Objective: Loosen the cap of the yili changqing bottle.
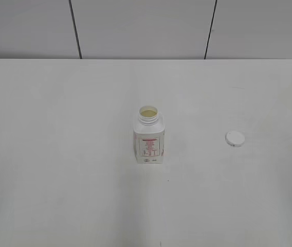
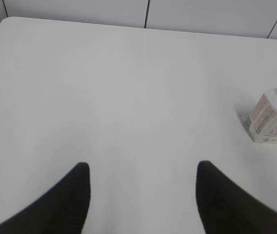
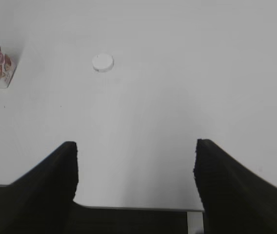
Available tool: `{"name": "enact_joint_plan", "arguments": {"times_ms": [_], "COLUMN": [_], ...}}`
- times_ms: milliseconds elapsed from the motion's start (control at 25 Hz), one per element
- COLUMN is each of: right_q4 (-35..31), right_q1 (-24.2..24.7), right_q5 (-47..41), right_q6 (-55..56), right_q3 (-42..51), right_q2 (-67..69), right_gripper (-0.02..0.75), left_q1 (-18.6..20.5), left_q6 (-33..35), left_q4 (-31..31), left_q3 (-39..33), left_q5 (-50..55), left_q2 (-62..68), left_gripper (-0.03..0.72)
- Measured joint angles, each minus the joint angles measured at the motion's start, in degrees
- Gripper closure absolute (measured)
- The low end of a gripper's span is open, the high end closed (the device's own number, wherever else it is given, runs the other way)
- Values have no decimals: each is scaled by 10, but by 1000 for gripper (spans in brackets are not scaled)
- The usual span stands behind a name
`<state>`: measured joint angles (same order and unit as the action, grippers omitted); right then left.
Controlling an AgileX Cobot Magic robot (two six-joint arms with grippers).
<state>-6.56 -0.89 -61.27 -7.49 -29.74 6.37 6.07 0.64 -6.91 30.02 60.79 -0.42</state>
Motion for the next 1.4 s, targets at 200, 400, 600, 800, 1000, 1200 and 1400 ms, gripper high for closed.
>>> {"name": "enact_joint_plan", "arguments": {"times_ms": [200, 400, 600, 800, 1000, 1200, 1400], "right_q4": [-4, -6, -7, -8, -8, -8, -8], "right_q1": [0, 0, 0, 0, 0, 0, 0], "right_q5": [-11, -17, -17, -17, -17, -16, -16], "right_q6": [0, -1, 0, 0, 0, 0, 0], "right_q3": [4, 4, 4, 4, 4, 4, 4], "right_q2": [-41, -68, -68, -68, -68, -68, -68], "right_gripper": [153, 153, 153, 153, 153, 153, 153], "left_q1": [0, 0, 0, 0, 0, -1, -19], "left_q6": [0, 0, 0, 0, 0, 0, 0], "left_q4": [0, 0, 0, 0, 0, 0, 0], "left_q3": [0, -1, -1, -1, -1, -1, -1], "left_q5": [0, 0, 0, -1, -2, -2, -2], "left_q2": [0, 0, 0, 0, 0, 0, 0], "left_gripper": [258, 263, 267, 267, 283, 310, 323]}}
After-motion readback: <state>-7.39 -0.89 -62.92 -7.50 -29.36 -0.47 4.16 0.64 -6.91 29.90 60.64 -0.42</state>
